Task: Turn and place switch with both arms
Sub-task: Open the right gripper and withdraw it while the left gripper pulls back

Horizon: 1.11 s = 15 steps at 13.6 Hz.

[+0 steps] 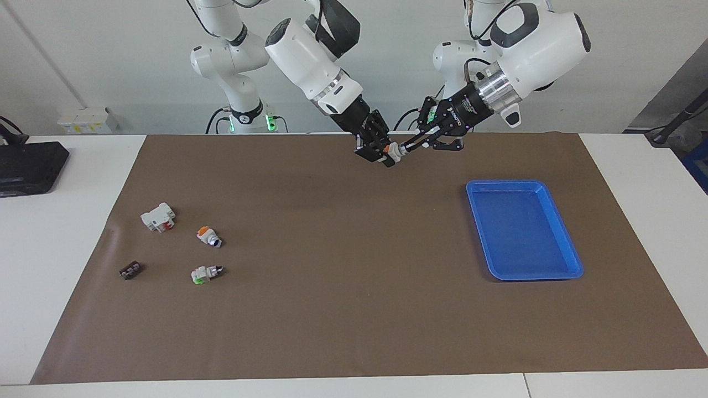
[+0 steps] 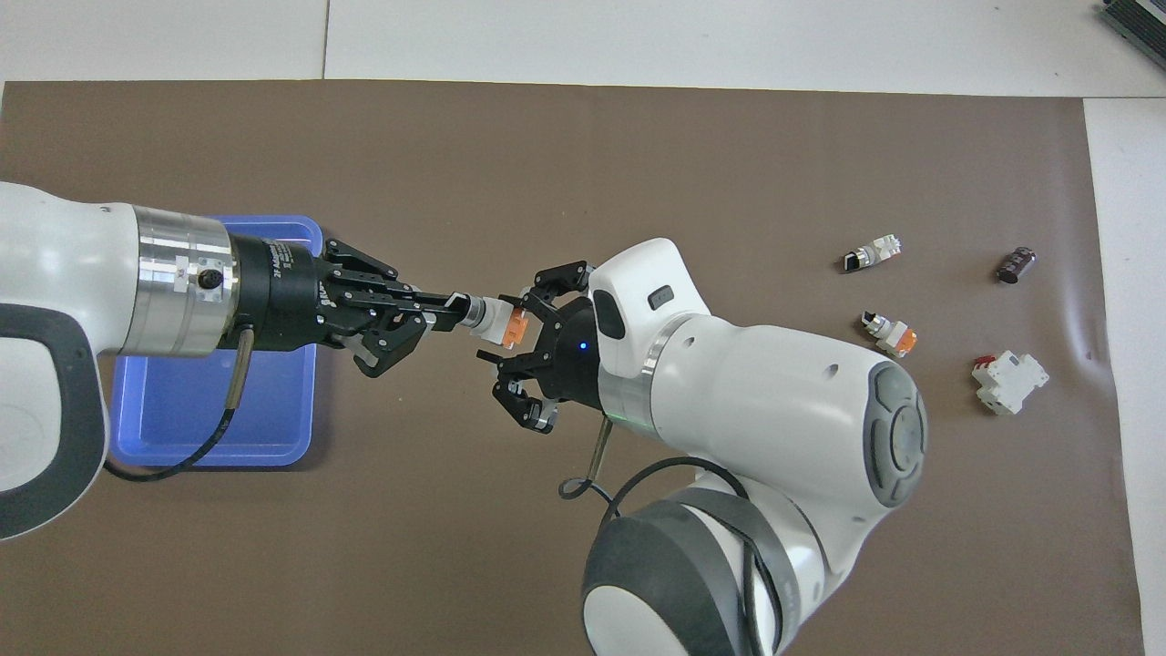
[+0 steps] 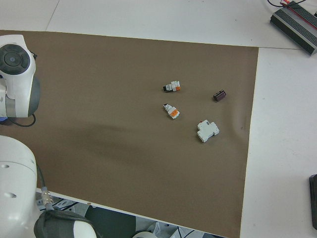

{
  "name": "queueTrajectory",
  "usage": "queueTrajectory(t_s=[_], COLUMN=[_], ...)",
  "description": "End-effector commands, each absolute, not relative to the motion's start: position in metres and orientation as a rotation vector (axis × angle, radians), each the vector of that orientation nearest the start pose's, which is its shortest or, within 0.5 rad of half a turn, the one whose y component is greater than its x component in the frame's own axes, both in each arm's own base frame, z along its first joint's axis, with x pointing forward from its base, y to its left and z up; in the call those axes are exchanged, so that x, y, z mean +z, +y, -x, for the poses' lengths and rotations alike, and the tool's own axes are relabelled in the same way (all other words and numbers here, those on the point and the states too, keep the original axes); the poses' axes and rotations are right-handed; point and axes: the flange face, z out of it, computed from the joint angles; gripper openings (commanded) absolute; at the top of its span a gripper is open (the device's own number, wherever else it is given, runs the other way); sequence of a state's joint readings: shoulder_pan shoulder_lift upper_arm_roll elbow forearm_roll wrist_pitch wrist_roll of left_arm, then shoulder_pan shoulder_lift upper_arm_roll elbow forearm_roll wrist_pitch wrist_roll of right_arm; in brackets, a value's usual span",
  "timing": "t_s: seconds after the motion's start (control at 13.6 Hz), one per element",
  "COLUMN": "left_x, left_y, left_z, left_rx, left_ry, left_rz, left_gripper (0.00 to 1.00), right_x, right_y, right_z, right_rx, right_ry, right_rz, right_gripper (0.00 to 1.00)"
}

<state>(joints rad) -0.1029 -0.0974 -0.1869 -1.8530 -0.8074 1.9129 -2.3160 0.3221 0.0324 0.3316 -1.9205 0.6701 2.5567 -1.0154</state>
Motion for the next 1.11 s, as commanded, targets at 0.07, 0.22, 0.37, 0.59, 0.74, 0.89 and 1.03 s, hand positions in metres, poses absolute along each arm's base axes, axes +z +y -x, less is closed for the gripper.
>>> queueTrajectory(t_s=[0.07, 0.22, 0.37, 0.59, 0.74, 0.89, 1.03], left_x=[0.592, 0.591, 0.586, 0.571, 0.558, 0.542, 0.531], left_y=[-0.206, -0.205, -0.202, -0.194, -0.183, -0.161, -0.125], left_z=[-0.519, -0.52, -0.52, -0.519, -0.513, -0.51, -0.511], left_rx=[-0.896, -0.867, -0.797, -0.676, -0.581, -0.471, -0.396], left_ry=[2.378, 2.386, 2.39, 2.363, 2.304, 2.221, 2.18], left_rz=[-1.083, -1.101, -1.144, -1.237, -1.368, -1.492, -1.552], left_gripper=[0.0, 0.0, 0.0, 0.0, 0.0, 0.0, 0.0], right_x=[0.554, 0.553, 0.549, 0.551, 0.55, 0.552, 0.545], right_y=[0.366, 0.364, 0.356, 0.31, 0.265, 0.219, 0.185], right_z=[-0.478, -0.479, -0.483, -0.502, -0.521, -0.537, -0.544], right_rx=[-0.88, -0.874, -0.852, -0.769, -0.726, -0.707, -0.641], right_ry=[-1.452, -1.45, -1.444, -1.396, -1.328, -1.254, -1.244], right_rz=[2.12, 2.124, 2.137, 2.194, 2.252, 2.311, 2.364], right_gripper=[1.0, 1.0, 1.0, 1.0, 1.0, 1.0, 1.0])
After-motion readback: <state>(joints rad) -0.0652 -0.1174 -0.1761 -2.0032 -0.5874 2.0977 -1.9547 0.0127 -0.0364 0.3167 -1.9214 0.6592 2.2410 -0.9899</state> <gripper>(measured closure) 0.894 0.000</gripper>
